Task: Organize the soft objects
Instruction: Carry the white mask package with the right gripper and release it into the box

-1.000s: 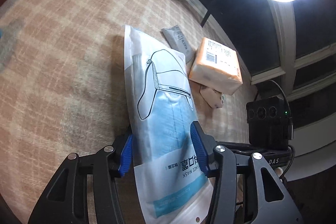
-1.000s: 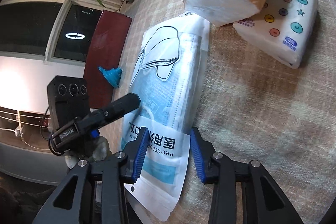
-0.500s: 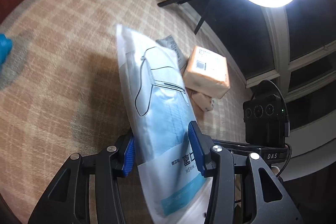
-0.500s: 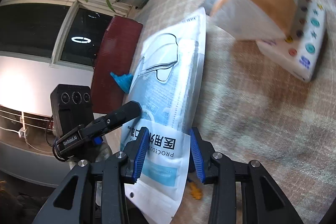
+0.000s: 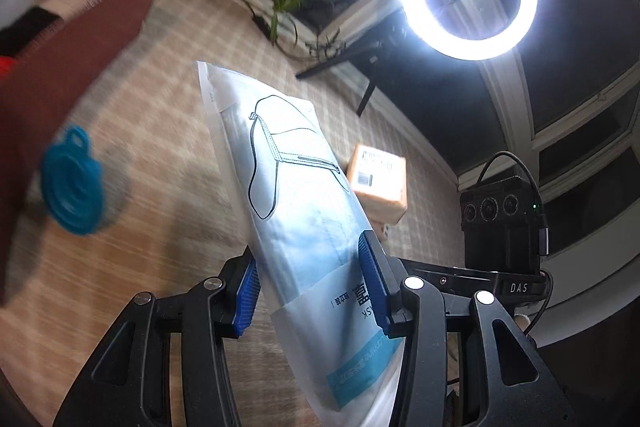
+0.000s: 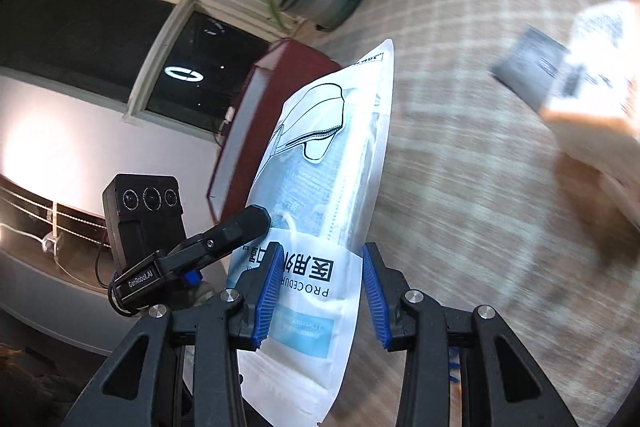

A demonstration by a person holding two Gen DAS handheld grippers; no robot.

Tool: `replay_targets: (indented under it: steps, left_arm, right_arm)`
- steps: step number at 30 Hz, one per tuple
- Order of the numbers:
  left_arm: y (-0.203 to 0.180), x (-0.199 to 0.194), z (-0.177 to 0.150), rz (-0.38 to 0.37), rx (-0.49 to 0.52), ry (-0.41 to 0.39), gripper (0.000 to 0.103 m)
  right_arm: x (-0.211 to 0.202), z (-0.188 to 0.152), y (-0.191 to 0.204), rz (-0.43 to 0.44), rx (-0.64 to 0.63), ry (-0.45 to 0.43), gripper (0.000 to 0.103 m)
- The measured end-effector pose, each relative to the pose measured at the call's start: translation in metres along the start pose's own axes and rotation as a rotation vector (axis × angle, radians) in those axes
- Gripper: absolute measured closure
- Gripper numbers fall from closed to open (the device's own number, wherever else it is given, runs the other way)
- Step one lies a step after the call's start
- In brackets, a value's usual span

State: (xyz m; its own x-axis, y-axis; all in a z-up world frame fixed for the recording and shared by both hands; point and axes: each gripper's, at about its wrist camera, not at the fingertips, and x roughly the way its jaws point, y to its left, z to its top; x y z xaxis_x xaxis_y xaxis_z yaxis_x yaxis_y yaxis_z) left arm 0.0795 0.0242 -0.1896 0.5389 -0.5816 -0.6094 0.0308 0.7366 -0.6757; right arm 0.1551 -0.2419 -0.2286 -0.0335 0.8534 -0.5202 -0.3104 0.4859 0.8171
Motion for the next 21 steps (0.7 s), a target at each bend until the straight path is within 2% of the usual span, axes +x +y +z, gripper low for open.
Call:
replay_targets:
  steps: [12,21]
  left_arm:
    - [0.033,-0.091,0.044,0.02,0.035,-0.111,0.059]
    - [0.078,-0.133,0.081,0.051,0.047,-0.125,0.059]
  right_arm:
    - [0.053,0.037,0.089,0.043,-0.107,-0.016,0.067]
    - [0.112,0.061,0.137,0.044,-0.136,-0.015,0.067]
